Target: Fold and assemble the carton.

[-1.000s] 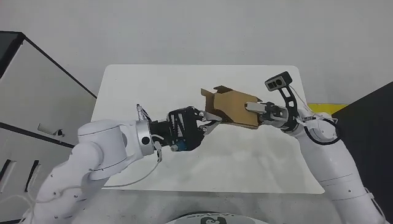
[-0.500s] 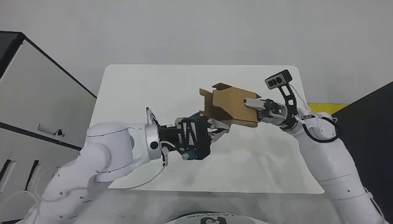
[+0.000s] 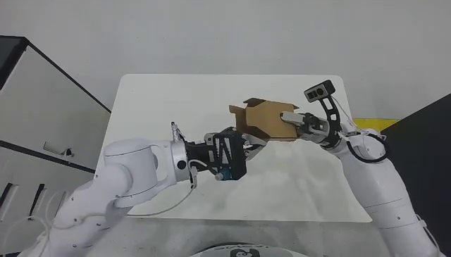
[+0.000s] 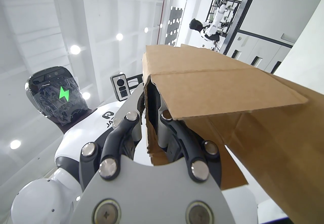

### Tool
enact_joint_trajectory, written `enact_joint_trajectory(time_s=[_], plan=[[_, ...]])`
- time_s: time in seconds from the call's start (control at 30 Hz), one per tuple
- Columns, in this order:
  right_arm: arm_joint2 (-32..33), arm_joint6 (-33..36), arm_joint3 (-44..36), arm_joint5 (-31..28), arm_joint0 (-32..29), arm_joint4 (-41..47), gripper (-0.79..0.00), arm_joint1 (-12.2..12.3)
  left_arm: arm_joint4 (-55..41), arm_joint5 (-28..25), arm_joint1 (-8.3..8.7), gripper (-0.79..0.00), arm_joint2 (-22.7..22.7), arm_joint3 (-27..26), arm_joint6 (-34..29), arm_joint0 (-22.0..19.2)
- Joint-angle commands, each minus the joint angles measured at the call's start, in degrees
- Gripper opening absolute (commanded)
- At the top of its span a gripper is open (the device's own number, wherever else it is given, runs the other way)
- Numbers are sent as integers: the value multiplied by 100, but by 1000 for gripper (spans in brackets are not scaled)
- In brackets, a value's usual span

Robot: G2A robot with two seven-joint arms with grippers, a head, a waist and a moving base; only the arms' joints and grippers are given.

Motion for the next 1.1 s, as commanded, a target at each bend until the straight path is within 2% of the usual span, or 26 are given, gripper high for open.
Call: enact_joint_trajectory(time_s=[0.0,0.3,0.67,1.07], plan=[[8,-39,-3,-4,-6,-9,-785,-4,-16,-23,4,-785,-11,-15,1,34],[22,-228,-57,8,-49,-38,-785,-27,-18,-160,-14,-785,175,-26,43,52],[-21,-252,-120,25,-95,-47,-785,-57,85,-75,-76,-785,469,90,47,-107],[69,-159,-124,33,-142,-77,-785,-62,58,-36,-44,-785,176,-17,6,50]])
